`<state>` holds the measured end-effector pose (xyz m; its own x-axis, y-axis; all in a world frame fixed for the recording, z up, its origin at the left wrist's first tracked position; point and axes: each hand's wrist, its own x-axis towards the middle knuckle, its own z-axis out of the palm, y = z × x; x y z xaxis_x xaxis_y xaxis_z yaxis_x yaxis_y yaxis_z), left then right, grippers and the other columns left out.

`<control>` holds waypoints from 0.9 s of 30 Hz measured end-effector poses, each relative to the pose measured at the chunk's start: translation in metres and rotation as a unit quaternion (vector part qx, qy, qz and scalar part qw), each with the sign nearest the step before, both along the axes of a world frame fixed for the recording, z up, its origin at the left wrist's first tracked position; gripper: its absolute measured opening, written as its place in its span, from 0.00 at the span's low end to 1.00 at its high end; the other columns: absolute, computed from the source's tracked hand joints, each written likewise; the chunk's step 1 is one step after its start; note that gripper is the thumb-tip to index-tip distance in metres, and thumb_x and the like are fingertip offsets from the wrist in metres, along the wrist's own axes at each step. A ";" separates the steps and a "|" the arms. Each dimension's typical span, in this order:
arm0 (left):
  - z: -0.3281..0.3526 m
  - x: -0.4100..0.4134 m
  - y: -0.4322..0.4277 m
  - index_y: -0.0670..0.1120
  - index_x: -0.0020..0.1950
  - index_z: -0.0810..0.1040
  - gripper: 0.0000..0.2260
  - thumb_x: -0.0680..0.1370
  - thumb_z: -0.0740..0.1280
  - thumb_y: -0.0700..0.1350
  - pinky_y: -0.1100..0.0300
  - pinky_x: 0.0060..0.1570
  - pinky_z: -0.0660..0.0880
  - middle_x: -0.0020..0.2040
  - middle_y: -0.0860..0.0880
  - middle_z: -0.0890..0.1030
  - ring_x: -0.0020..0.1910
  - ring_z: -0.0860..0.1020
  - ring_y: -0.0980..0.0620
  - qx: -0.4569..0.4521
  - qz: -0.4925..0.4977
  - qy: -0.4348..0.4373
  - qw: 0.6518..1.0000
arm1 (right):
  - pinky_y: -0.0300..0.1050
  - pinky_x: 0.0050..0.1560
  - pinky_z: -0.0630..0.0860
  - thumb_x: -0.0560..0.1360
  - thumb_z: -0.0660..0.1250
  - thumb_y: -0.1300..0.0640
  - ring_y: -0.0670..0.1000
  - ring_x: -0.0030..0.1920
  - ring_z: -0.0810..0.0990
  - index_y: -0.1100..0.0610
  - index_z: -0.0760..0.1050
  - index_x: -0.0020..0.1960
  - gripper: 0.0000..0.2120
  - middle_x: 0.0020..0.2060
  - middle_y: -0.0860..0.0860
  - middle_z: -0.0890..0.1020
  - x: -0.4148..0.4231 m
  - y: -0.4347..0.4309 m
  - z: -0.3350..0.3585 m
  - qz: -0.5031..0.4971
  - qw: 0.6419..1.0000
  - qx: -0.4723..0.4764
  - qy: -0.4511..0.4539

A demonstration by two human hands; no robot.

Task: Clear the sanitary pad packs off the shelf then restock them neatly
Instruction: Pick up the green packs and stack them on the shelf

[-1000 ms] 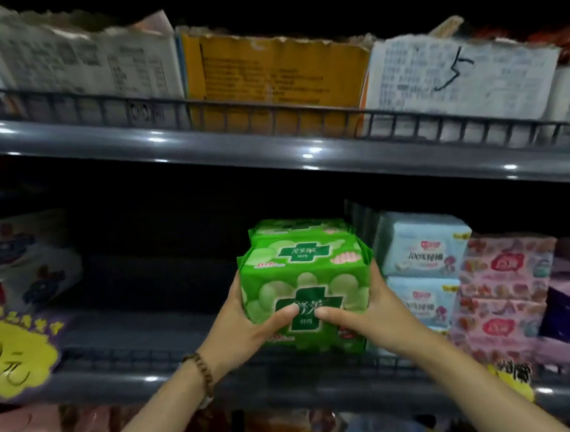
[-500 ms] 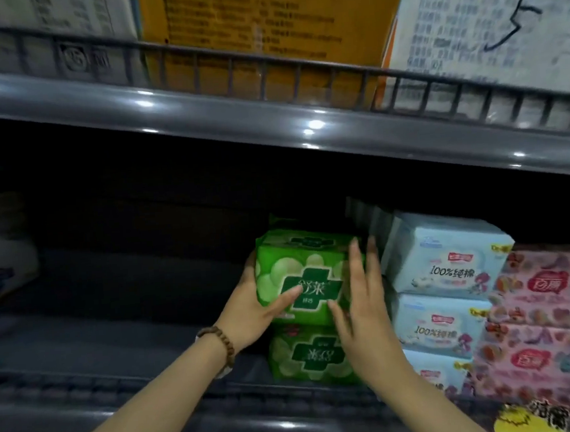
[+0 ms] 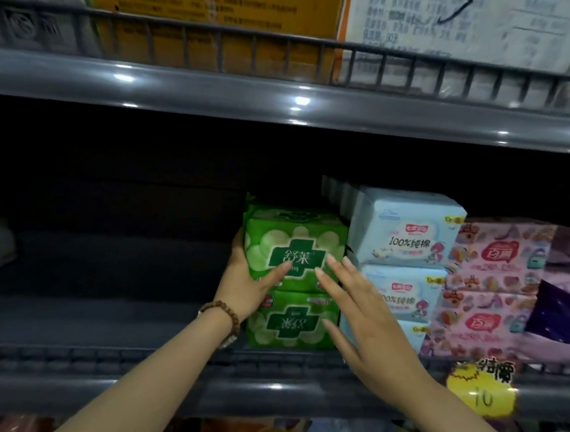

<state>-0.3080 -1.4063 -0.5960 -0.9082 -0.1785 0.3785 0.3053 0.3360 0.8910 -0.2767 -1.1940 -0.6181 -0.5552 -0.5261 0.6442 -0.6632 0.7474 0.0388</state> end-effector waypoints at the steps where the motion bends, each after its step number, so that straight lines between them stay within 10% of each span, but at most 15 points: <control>1: -0.001 0.005 -0.001 0.53 0.77 0.48 0.48 0.66 0.74 0.58 0.56 0.61 0.74 0.66 0.51 0.73 0.61 0.75 0.54 0.000 0.006 -0.001 1.000 | 0.50 0.74 0.48 0.79 0.51 0.44 0.44 0.77 0.43 0.46 0.48 0.78 0.29 0.78 0.43 0.48 0.000 -0.001 -0.004 -0.002 1.000 0.009 -0.026; 10: -0.037 0.109 -0.024 0.53 0.77 0.50 0.38 0.72 0.61 0.62 0.58 0.72 0.57 0.77 0.55 0.55 0.75 0.55 0.56 -0.124 0.060 -0.026 0.990 | 0.39 0.70 0.30 0.75 0.38 0.36 0.44 0.75 0.35 0.48 0.47 0.78 0.34 0.77 0.44 0.43 0.019 -0.024 -0.017 -0.030 0.994 0.048 -0.090; 19: -0.176 0.234 -0.057 0.47 0.66 0.72 0.23 0.76 0.63 0.60 0.62 0.58 0.73 0.61 0.48 0.76 0.58 0.75 0.51 -0.174 0.060 -0.155 0.971 | 0.59 0.70 0.61 0.76 0.56 0.44 0.58 0.73 0.65 0.55 0.72 0.69 0.26 0.73 0.55 0.66 0.128 -0.067 -0.148 0.006 0.982 0.031 -0.189; 23: -0.259 0.262 -0.071 0.45 0.71 0.66 0.24 0.79 0.59 0.56 0.62 0.61 0.67 0.67 0.48 0.71 0.64 0.72 0.49 -0.191 0.028 -0.361 0.912 | 0.49 0.76 0.51 0.80 0.58 0.44 0.52 0.78 0.47 0.50 0.55 0.77 0.29 0.78 0.49 0.46 0.167 -0.081 -0.226 -0.004 0.902 0.052 -0.429; 27: -0.335 0.278 -0.085 0.39 0.74 0.60 0.29 0.81 0.56 0.57 0.60 0.61 0.67 0.70 0.41 0.69 0.67 0.71 0.44 -0.124 0.014 -0.563 0.817 | 0.41 0.70 0.59 0.78 0.64 0.46 0.53 0.76 0.56 0.57 0.54 0.77 0.34 0.77 0.54 0.53 0.193 -0.097 -0.279 -0.070 0.753 -0.007 -0.654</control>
